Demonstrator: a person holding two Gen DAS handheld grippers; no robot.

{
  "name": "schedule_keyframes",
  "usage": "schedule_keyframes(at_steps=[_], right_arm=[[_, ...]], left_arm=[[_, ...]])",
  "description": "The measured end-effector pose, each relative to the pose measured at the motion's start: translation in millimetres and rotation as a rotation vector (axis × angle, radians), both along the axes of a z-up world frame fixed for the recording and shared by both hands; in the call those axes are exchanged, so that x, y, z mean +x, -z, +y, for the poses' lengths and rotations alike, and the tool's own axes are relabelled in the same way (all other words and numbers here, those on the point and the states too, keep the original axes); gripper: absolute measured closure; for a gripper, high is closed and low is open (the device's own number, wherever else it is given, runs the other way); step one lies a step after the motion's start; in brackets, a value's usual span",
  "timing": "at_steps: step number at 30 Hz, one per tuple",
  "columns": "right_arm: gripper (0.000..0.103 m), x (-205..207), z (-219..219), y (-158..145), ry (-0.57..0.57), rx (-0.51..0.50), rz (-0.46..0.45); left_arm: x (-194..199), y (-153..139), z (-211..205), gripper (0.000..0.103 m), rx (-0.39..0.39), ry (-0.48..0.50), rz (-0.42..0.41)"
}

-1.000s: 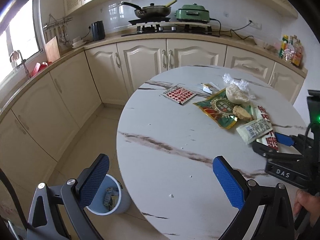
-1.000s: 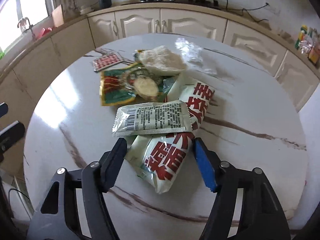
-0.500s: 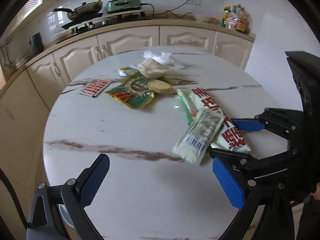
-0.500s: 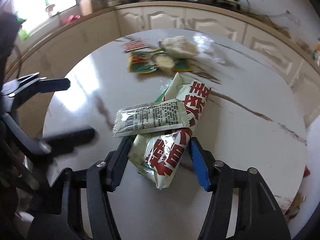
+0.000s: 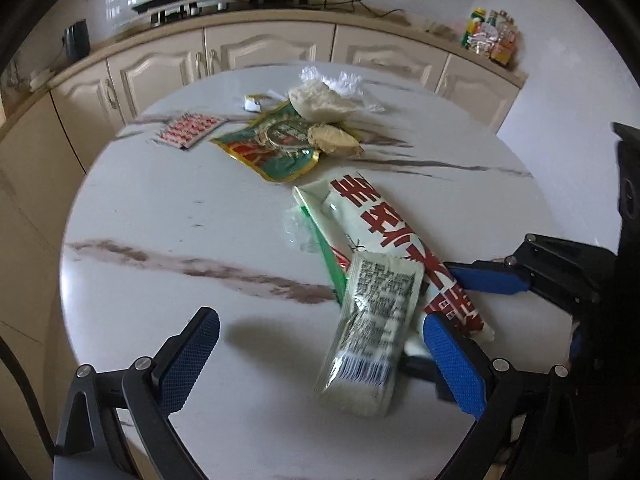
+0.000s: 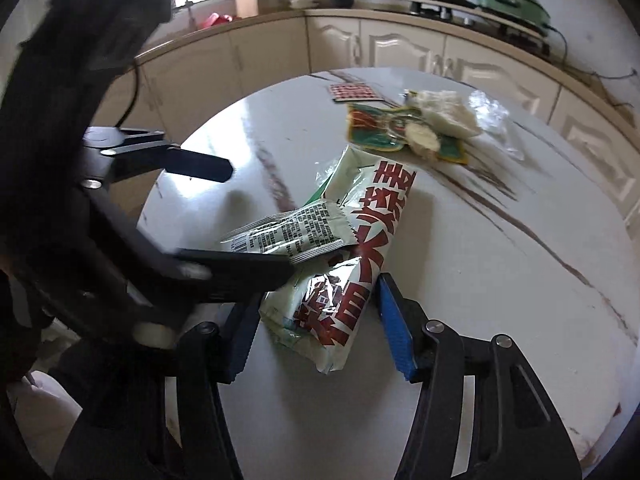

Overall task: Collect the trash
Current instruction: 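Grasp the white-and-red bag with the right tool while the left tool grasps the white sachet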

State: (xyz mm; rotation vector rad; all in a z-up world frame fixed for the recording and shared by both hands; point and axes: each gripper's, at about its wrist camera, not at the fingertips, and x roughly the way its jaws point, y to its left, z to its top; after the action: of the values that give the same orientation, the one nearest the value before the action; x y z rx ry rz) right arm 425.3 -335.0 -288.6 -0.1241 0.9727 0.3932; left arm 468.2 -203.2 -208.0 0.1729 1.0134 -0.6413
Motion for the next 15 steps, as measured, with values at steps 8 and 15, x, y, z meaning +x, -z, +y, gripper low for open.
schedule_keyframes(at_steps=[8, 15], right_arm=[[0.049, 1.5, 6.5, 0.6, 0.013, -0.022, 0.000], [0.049, 1.6, 10.3, 1.2, 0.031, -0.031, -0.002]], left_arm=[[-6.6, -1.1, 3.6, 0.060, -0.018, 0.033, -0.036], [-5.3, 0.1, 22.7, 0.078, -0.075, 0.020, -0.009]])
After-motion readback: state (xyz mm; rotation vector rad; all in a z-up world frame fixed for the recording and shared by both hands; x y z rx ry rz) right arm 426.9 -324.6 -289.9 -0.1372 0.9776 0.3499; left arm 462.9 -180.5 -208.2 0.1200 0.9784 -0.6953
